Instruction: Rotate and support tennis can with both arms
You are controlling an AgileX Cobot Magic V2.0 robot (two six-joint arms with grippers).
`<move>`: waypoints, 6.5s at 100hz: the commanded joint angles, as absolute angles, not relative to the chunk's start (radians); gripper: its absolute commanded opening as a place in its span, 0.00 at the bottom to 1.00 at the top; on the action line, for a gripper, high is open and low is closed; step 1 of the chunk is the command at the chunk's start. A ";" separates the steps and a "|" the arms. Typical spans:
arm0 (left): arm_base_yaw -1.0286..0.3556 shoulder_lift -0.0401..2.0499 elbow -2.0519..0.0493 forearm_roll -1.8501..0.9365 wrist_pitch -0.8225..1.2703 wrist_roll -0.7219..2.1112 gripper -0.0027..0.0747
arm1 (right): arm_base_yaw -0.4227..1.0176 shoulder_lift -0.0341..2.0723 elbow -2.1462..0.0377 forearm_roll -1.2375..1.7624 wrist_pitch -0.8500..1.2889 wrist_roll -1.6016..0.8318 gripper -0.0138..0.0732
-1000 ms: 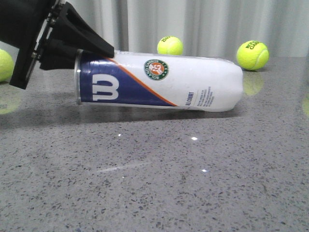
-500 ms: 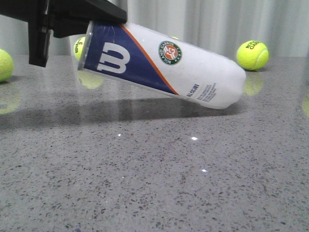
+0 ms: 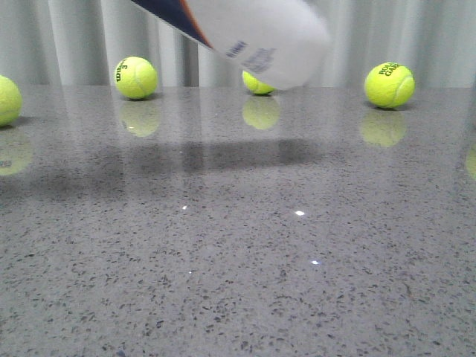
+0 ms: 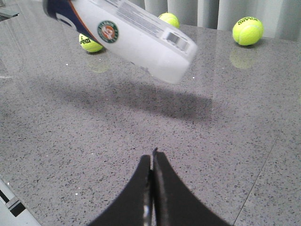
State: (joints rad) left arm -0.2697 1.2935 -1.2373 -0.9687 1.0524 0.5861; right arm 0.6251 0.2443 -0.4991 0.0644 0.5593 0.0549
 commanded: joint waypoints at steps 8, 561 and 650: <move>-0.312 1.260 -1.408 -0.729 1.100 0.400 0.01 | 0.619 0.252 -0.526 0.058 0.478 0.043 0.09; -0.190 0.140 -0.124 -0.029 0.034 -0.033 0.01 | 0.619 0.252 -0.526 0.058 0.478 0.043 0.09; -0.038 -0.044 0.044 -0.025 0.036 -0.015 0.01 | 0.619 0.253 -0.526 0.058 0.483 0.043 0.09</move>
State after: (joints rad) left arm -0.0381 -0.0044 -0.0027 -0.0218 0.1065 -0.0175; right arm 0.6251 0.2443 -0.4991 0.0644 0.5585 0.0549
